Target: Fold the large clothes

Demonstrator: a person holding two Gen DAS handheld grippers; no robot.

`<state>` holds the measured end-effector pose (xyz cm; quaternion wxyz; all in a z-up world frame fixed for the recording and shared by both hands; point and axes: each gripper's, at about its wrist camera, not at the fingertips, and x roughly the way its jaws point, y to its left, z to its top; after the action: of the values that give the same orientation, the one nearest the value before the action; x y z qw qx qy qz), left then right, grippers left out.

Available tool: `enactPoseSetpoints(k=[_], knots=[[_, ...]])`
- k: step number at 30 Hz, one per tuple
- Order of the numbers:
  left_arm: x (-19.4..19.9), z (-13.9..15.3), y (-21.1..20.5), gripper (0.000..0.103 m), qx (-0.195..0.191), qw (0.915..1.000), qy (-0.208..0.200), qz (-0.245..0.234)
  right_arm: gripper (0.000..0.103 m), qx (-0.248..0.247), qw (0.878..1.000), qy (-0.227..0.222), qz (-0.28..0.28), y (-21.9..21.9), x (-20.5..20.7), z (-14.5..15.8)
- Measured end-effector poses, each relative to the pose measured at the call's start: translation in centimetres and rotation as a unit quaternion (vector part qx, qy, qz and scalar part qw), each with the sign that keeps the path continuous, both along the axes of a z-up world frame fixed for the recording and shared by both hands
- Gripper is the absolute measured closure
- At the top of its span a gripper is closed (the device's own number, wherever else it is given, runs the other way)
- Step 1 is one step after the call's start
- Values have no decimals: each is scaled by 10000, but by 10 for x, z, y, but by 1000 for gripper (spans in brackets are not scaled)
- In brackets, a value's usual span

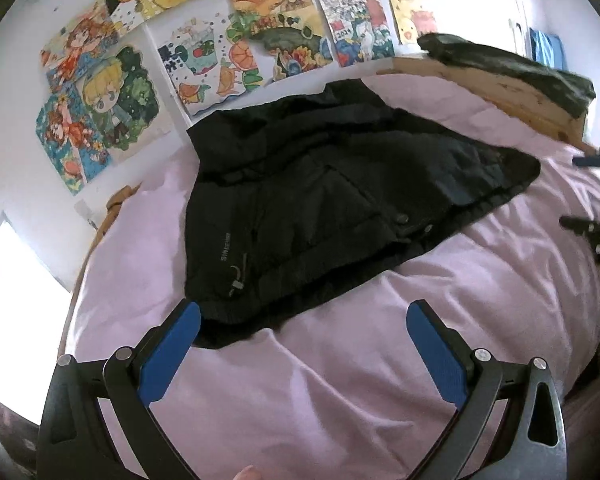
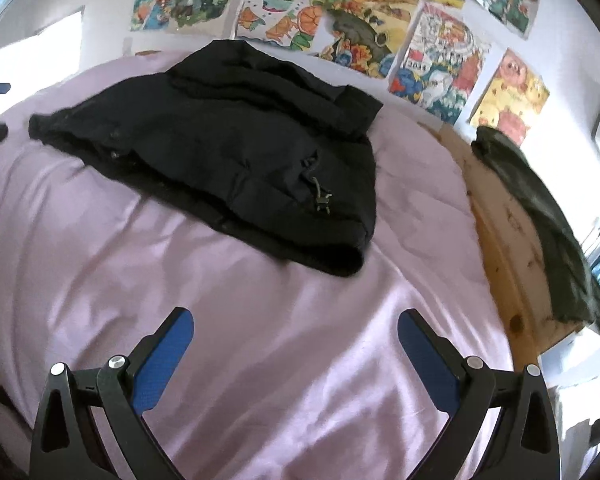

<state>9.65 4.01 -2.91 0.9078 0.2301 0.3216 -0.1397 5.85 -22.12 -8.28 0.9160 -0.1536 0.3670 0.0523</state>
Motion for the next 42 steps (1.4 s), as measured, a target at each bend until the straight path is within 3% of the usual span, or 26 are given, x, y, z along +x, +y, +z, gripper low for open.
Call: enactPoseSetpoints(k=[8,13,17,20,30,37,42], knots=[[9,-18,14,2,582,9977,-33,-354,0,-152,9998,-32,-157,-8,20,-12],[16,-44,26,2,696,9965,301,-363,0,-1213,9902,149,670,6,24,-32],[19,-61,28,2,978,9937,487,-263,0,-1702,9814,-178,870,14,27,-32],[23,-65,32,2,974,9936,530,-210,0,-2004,9744,-479,898,20,29,-37],[44,-66,32,2,1000,9940,314,301,0,-2048,9734,-610,826,22,54,-45],[63,-73,37,2,623,9941,648,600,0,-2062,9733,-693,730,23,75,-50],[63,-75,34,2,639,9942,613,608,0,-2070,9732,-699,714,24,80,-54]])
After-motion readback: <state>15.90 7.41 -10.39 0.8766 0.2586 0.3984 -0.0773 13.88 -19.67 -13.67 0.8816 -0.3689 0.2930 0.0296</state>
